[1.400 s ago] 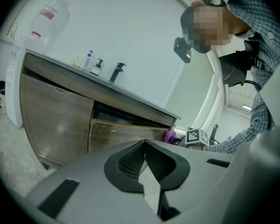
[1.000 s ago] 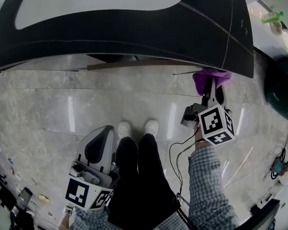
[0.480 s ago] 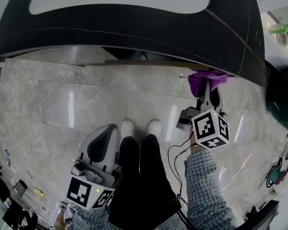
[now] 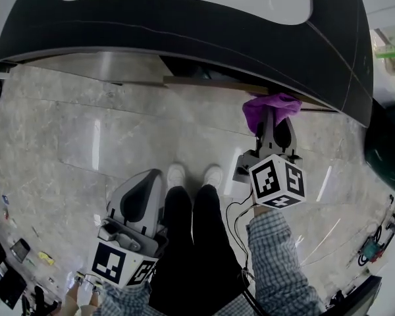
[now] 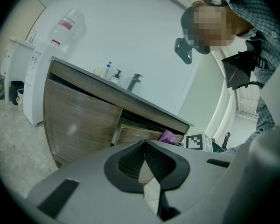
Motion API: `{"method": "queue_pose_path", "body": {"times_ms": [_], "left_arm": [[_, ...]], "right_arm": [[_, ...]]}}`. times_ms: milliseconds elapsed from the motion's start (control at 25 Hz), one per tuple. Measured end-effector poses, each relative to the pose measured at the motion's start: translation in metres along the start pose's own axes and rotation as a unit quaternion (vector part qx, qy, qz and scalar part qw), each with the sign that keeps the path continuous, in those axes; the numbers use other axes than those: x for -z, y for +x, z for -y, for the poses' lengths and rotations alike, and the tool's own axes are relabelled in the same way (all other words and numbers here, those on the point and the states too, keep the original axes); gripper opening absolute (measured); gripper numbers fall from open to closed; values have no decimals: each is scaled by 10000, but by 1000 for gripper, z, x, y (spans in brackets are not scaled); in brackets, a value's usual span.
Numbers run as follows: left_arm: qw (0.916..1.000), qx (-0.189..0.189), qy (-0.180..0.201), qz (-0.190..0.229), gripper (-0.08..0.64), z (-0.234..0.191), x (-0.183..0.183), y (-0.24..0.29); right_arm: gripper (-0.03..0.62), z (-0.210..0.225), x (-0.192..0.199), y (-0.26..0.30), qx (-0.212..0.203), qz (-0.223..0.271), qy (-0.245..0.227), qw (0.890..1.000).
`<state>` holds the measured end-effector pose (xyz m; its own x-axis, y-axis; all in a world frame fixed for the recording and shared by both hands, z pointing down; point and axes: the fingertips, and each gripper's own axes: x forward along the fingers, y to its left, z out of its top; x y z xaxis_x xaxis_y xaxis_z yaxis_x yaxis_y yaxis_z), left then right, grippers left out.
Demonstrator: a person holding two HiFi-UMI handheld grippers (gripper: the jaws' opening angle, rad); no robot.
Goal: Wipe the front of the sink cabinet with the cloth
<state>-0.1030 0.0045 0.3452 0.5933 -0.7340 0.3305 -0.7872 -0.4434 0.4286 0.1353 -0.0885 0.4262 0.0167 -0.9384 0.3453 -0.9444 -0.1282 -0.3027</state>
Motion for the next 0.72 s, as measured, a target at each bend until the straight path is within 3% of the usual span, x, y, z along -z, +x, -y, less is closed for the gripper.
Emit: {"method": "queue_pose_path", "body": {"times_ms": [280,720], "left_arm": [[9998,-162,-25,83,11,3,1,-3],[9986,-449,-132,257,11,-34,-1,-29]], "right_arm": [[81,-25,6,4,-371,-157,-428,9983],[80,-106,35,14,-956,-426,-1143,9879]]}}
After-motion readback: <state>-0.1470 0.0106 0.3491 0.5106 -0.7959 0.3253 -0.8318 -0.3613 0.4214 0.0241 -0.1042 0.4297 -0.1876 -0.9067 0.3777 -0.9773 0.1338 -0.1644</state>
